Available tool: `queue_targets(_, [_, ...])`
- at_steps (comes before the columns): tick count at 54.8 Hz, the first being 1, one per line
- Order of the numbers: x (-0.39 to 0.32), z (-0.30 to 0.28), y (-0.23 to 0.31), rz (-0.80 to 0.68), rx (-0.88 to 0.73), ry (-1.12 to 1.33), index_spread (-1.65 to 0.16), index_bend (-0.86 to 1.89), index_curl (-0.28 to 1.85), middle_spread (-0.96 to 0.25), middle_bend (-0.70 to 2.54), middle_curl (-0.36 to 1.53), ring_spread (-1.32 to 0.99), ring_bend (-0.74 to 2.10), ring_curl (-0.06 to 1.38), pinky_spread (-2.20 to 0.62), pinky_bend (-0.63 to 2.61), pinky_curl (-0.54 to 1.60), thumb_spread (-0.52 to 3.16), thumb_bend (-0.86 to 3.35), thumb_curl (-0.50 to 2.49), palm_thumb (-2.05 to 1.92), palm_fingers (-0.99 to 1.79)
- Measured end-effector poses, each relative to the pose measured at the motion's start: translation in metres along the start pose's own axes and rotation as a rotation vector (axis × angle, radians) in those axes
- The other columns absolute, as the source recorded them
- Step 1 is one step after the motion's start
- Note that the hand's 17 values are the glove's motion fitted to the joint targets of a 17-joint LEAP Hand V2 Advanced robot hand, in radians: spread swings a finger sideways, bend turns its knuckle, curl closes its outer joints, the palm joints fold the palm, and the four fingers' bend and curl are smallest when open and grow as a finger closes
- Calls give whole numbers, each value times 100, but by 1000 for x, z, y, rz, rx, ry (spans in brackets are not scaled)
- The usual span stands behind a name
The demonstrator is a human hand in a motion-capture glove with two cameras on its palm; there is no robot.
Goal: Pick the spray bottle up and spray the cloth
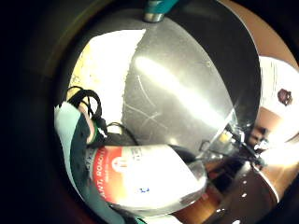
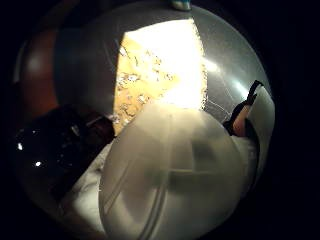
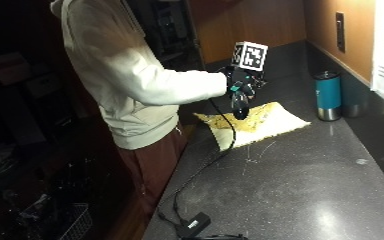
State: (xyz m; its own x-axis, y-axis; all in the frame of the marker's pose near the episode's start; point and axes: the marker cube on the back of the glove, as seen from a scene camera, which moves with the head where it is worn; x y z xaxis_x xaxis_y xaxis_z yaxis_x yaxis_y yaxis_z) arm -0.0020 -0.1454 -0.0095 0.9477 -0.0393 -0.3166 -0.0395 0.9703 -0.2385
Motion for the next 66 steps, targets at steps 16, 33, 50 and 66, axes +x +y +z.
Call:
queue_targets(16, [-32,20,-10,12,-29,73,-16,41,52,-14,56,49,-17,59,44,-21,35,39,25,-3,76,92,138])
queue_targets(33, [-43,9,2,7,12,80,-16,42,52,-14,56,48,-17,58,44,-21,35,39,25,-3,78,92,138])
queue_targets(50, [-91,-50,18,-73,286,-418,-16,41,52,-14,57,48,-17,58,44,-21,35,39,25,-3,79,92,138])
queue_targets(66, [-189,-118,-24,-209,772,-1140,-16,40,53,-14,57,48,-16,58,44,-20,36,39,25,-3,80,93,138])
